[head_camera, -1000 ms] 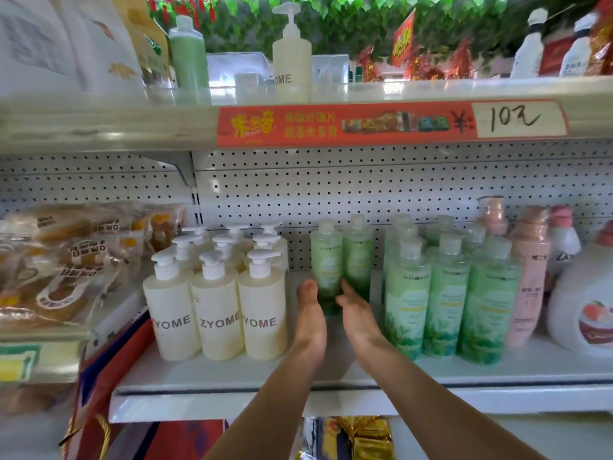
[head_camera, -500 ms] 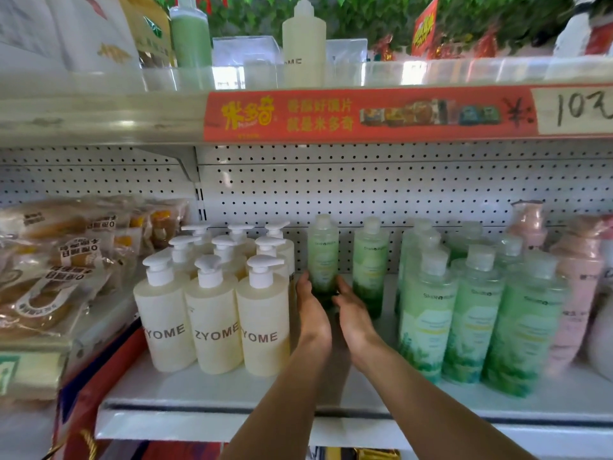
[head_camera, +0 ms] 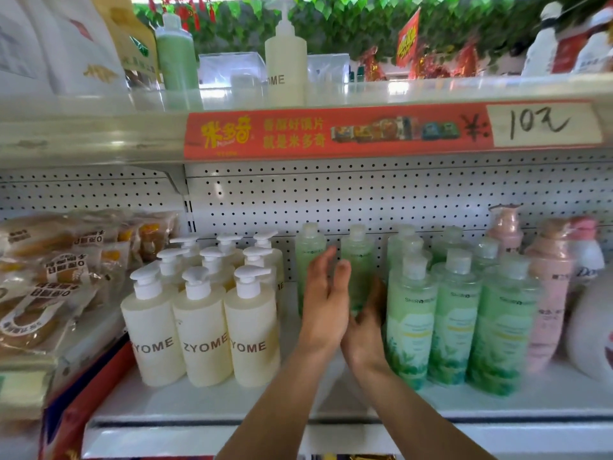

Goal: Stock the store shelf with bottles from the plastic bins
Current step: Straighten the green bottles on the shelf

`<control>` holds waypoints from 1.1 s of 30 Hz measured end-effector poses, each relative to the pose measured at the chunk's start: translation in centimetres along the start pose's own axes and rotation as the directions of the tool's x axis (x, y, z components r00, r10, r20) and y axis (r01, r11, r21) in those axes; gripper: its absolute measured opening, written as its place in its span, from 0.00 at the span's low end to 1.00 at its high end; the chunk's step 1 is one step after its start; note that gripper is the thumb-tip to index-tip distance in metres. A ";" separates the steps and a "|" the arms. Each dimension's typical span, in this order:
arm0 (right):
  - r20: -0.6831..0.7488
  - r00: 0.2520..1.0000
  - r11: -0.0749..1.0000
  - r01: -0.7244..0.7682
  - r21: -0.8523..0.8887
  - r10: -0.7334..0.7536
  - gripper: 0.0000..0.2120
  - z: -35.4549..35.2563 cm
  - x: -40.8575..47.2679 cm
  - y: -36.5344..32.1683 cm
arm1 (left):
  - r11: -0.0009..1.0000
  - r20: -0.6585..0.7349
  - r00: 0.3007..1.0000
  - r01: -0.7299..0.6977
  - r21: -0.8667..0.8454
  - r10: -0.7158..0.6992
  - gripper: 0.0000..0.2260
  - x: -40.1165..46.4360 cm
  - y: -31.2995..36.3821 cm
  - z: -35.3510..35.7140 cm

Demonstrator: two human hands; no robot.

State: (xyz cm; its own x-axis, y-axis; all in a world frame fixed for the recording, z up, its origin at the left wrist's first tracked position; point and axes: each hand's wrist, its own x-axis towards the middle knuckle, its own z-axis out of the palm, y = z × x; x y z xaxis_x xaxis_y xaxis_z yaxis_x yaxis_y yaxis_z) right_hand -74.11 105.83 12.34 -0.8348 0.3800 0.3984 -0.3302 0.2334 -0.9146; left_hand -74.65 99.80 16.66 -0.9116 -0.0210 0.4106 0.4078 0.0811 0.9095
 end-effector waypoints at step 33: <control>0.239 0.968 0.989 -0.039 -0.141 0.072 0.28 1.6 -0.2 2.5 | 0.526 0.490 0.872 -0.425 0.737 0.018 0.12 9.0 9.2 -8.5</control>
State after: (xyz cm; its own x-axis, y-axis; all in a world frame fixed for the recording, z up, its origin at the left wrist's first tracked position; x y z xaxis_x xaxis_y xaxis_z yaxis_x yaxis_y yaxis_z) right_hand -75.50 104.87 9.88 -0.9376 0.1707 0.3031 -0.2321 0.3421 -0.9106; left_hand -78.63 91.89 29.25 -0.8129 0.4712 0.3422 0.5631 0.7858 0.2557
